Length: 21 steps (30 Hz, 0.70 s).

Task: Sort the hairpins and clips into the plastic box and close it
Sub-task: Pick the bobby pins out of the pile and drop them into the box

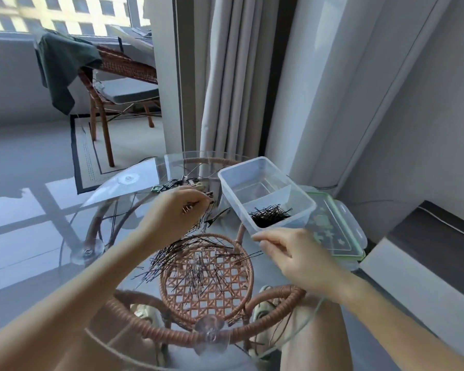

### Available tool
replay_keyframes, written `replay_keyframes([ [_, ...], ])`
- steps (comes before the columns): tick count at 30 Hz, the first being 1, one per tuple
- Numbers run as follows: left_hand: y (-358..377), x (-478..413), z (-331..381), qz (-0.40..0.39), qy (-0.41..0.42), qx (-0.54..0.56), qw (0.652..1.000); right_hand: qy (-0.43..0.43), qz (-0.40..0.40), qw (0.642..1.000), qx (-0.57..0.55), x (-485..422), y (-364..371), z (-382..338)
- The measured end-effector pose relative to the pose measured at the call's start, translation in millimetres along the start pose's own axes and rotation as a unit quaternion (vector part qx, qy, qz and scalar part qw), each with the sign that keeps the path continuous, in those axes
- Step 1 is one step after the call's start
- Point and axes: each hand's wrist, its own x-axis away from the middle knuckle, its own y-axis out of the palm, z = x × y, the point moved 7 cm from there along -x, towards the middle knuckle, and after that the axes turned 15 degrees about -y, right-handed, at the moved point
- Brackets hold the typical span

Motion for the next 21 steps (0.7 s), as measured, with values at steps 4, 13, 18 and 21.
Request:
replay_keyframes([
  [4, 2.4, 56.0, -72.6, 0.012, -0.092, -0.092, 0.991, 0.040, -0.097, 0.994, 0.014, 18.4, 71.0, 3.8],
  [13, 68.0, 53.1, -97.4, -0.025, -0.185, -0.198, 0.962, 0.114, 0.017, 0.992, 0.053, -46.5, 138.0, 0.6],
  [18, 72.6, 17.4, -85.4, -0.014, -0.153, -0.152, 0.976, 0.111, 0.071, 0.990, -0.048, -86.2, 145.8, -3.8],
  [21, 51.0, 15.5, -80.3, 0.012, -0.157, 0.058, 0.986, 0.104, 0.083, 0.979, -0.155, -88.5, 138.1, -9.1],
])
